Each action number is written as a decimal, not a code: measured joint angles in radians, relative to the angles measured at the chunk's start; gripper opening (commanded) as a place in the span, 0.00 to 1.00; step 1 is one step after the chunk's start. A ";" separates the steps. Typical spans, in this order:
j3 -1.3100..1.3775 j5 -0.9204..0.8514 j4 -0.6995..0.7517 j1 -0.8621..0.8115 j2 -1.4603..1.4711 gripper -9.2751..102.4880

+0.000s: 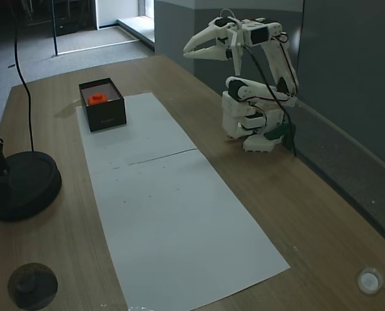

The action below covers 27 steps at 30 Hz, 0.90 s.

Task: Grab a orange square and put it in the box.

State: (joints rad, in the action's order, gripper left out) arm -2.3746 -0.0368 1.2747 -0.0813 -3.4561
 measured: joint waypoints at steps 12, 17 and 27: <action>-0.641 0.000 -0.106 0.092 0.000 0.08; -0.666 0.000 -0.014 0.118 0.000 0.08; -0.666 0.021 0.017 0.118 0.002 0.08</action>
State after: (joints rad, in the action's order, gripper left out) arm -3.0403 -0.0153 1.2916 0.0368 -3.4545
